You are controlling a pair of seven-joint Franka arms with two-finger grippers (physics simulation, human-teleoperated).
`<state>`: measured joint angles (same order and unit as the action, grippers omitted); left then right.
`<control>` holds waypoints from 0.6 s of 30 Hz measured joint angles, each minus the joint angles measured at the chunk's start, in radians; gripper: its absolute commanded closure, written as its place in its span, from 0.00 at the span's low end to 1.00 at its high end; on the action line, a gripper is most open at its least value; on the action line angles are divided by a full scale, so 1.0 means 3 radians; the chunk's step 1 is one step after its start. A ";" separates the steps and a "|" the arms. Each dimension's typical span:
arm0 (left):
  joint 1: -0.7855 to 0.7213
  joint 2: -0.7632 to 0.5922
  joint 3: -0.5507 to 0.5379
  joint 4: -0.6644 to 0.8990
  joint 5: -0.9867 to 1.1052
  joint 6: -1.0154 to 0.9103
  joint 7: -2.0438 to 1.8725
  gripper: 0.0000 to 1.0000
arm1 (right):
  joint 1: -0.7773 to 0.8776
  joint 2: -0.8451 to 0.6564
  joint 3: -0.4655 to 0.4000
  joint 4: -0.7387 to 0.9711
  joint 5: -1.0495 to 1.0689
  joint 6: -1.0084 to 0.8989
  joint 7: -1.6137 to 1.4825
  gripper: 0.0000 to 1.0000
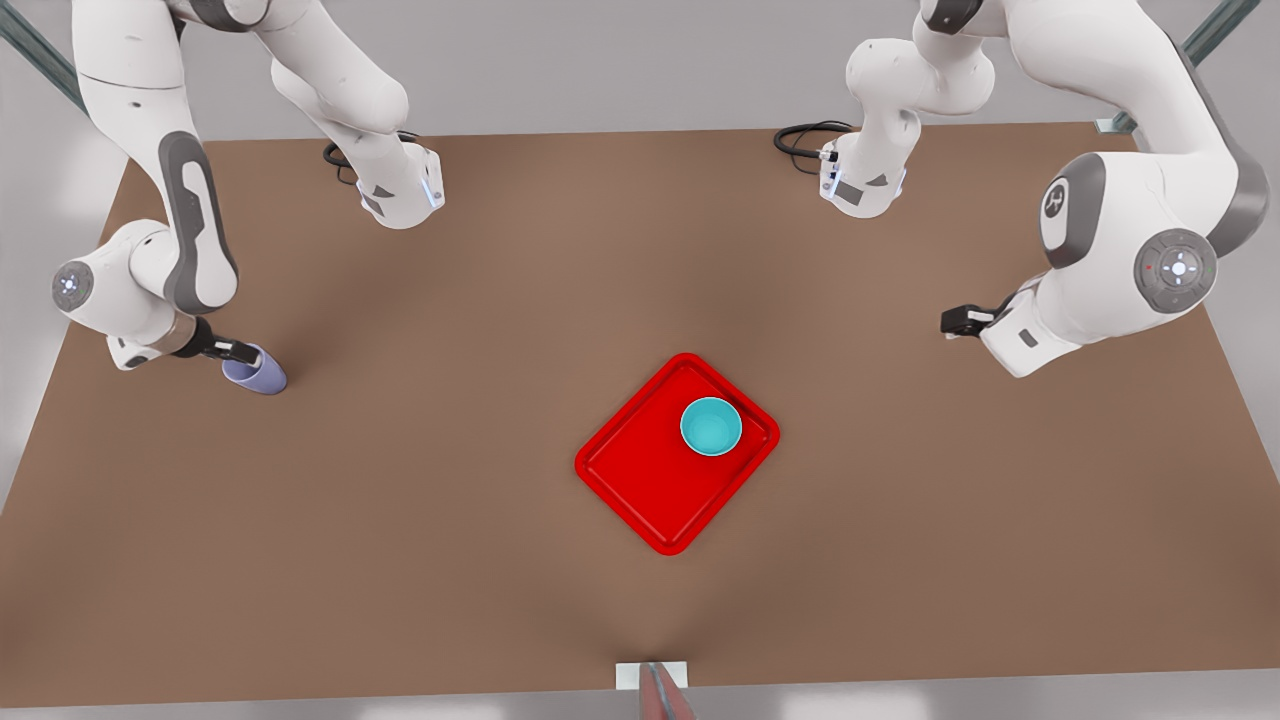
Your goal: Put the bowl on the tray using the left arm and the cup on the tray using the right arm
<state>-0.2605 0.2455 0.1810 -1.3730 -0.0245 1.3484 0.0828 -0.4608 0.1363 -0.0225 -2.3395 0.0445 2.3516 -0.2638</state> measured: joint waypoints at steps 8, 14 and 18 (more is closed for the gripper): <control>0.0000 0.0010 0.0005 -0.0009 0.0000 0.0000 0.0000 0.00 | -0.0090 0.0132 -0.0068 0.0000 0.0000 0.0146 -0.0114 0.00; -0.0004 0.0026 0.0005 -0.0005 0.0000 0.0000 0.0000 0.00 | -0.0100 0.0218 -0.0073 -0.0015 -0.0015 0.0148 -0.0159 0.36; -0.0003 0.0023 0.0010 0.0000 0.0000 0.0000 0.0000 0.00 | -0.0091 0.0261 -0.0070 -0.0005 -0.0031 0.0153 -0.0153 0.79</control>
<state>-0.2612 0.2525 0.1840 -1.3729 -0.0245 1.3484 0.0828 -0.4880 0.2147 -0.0436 -2.3410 0.0352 2.3977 -0.3097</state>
